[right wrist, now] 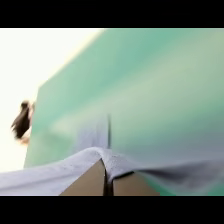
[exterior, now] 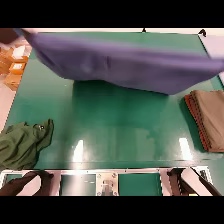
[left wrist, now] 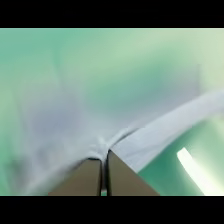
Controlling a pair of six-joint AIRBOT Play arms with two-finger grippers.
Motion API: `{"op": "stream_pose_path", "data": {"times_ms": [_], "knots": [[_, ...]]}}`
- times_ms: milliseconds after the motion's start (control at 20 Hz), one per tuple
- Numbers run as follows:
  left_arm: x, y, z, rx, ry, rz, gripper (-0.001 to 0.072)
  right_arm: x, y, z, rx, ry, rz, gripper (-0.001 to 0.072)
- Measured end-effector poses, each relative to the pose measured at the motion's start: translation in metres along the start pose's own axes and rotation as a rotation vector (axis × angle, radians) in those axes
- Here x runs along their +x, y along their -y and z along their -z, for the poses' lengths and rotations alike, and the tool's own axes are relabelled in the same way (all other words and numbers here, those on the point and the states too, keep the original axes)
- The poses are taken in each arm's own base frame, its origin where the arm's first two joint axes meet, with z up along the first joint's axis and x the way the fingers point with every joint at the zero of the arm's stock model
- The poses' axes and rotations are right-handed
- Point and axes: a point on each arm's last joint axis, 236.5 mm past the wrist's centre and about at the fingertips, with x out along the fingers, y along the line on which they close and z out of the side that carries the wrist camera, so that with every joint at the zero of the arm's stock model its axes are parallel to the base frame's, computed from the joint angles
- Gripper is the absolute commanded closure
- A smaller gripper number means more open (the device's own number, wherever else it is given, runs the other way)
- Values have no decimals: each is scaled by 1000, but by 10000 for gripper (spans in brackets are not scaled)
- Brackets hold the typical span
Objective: Fold the shirts.
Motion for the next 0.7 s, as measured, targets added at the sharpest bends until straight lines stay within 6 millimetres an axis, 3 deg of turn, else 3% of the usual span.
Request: {"op": "stream_pose_path", "data": {"times_ms": [100, 150, 250, 350, 450, 550, 700], "knots": [[-71, 45, -74, 140, 245, -65, 682, -38, -74, -40, -197, 149, -21, 697], [-102, 66, -98, 196, 336, -89, 682, -57, -107, -52, -284, 217, -25, 697], [-156, 103, -127, 288, 479, -133, 682, -90, -162, -66, -431, 338, -14, 697], [-185, 120, -137, 325, 543, -170, 682, -114, -192, -70, -516, 418, 22, 697], [-192, 118, -135, 319, 541, -206, 682, -123, -201, -72, -547, 451, 49, 697], [-183, 108, -126, 283, 500, -211, 682, -119, -190, -73, -525, 440, 69, 696], [-135, 68, -94, 177, 347, -202, 681, -86, -151, -63, -431, 345, 50, 696]]}}
